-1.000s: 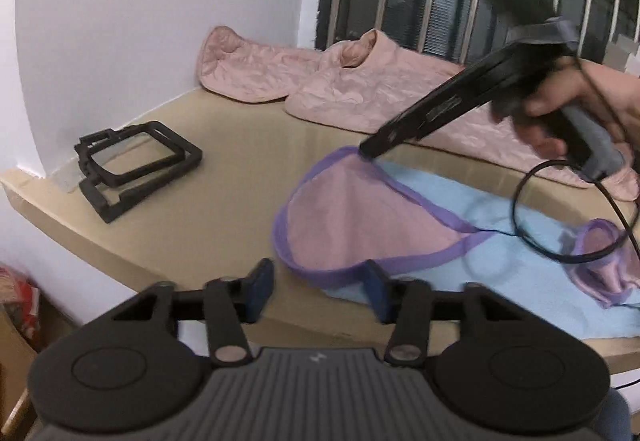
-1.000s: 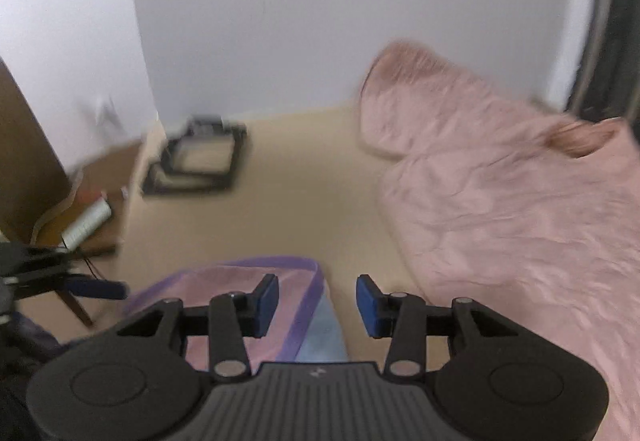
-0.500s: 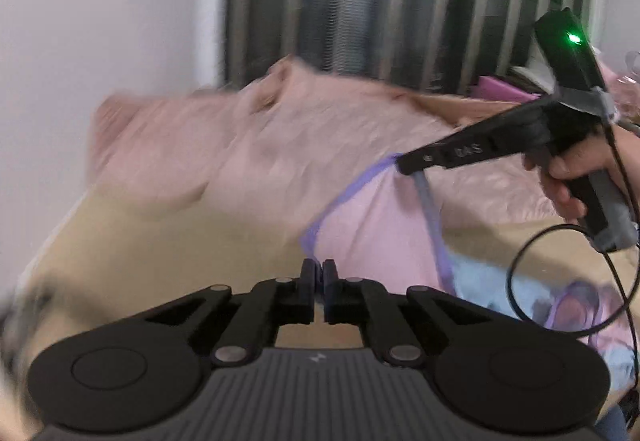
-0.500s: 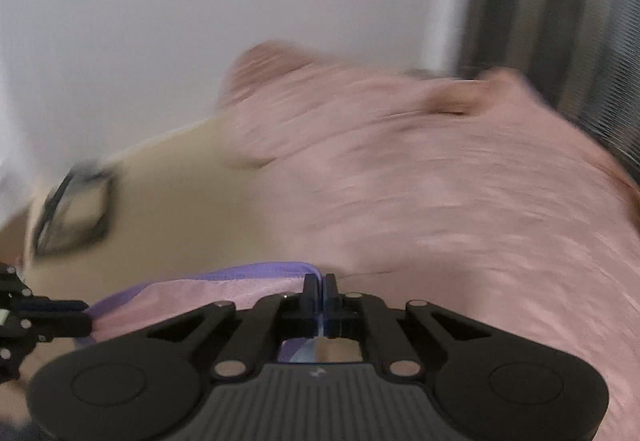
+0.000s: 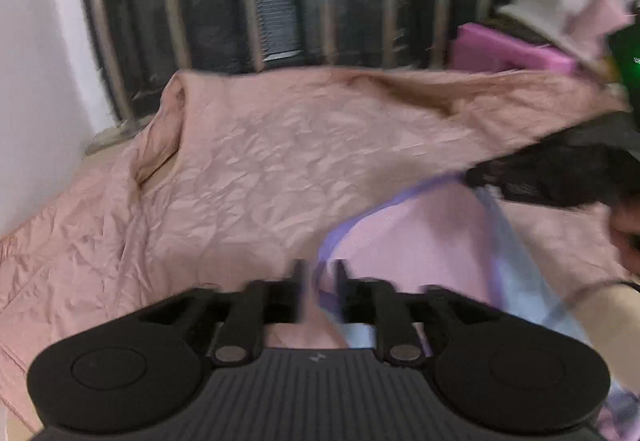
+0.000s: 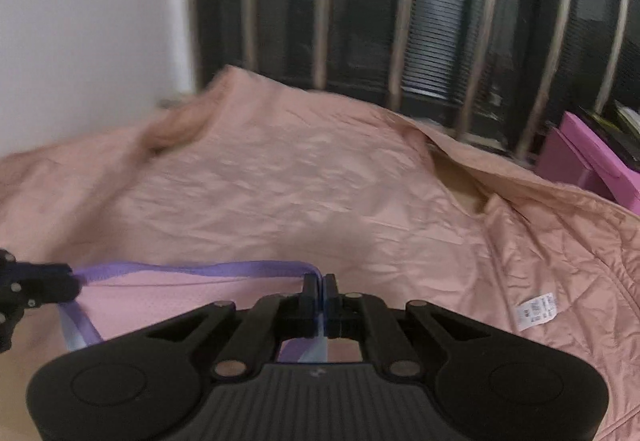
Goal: Fold clothes
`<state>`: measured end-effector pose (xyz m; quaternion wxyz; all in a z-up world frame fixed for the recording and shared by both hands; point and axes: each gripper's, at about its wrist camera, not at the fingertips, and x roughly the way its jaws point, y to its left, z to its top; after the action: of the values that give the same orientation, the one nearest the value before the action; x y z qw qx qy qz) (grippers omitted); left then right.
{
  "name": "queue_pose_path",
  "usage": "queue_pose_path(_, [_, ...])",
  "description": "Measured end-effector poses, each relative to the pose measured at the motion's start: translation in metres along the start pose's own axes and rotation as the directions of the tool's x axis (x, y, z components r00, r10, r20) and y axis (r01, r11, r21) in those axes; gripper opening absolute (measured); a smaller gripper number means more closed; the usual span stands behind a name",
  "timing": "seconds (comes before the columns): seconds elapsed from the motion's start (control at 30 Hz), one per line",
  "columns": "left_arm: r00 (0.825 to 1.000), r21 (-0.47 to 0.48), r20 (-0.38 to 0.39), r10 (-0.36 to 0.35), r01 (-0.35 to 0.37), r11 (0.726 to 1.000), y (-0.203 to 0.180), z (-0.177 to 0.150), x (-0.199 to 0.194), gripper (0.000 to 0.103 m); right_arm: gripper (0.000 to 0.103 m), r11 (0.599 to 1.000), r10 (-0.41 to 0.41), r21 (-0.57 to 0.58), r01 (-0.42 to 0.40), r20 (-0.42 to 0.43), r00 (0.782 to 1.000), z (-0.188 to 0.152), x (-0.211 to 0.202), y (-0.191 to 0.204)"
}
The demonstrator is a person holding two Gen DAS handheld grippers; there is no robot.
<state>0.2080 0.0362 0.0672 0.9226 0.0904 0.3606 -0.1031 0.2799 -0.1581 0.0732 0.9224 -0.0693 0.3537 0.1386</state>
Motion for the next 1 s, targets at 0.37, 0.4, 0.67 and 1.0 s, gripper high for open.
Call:
queue_pose_path(0.37, [0.970, -0.094, 0.238, -0.050, 0.075, 0.993, -0.045, -0.099, -0.169, 0.058, 0.054, 0.952, 0.303, -0.004, -0.307, 0.172, 0.937, -0.065, -0.156, -0.013])
queue_pose_path(0.4, [0.968, -0.082, 0.242, -0.061, 0.083, 0.993, -0.059, -0.117, -0.176, 0.058, 0.056, 0.938, 0.345, -0.029, -0.345, 0.170, 0.923, -0.084, -0.179, -0.011])
queue_pose_path(0.67, [0.971, -0.077, 0.130, -0.201, 0.212, 0.974, -0.138, -0.205, -0.183, 0.058, 0.049, 0.900, 0.434, -0.062, -0.432, 0.033, 0.900, -0.239, -0.220, -0.009])
queue_pose_path(1.0, [0.961, -0.005, 0.028, -0.274, 0.274, 0.962, -0.141, -0.217, -0.176, 0.000, 0.005, 0.896, 0.435, 0.081, -0.436, 0.029, 0.900, -0.278, -0.206, -0.004])
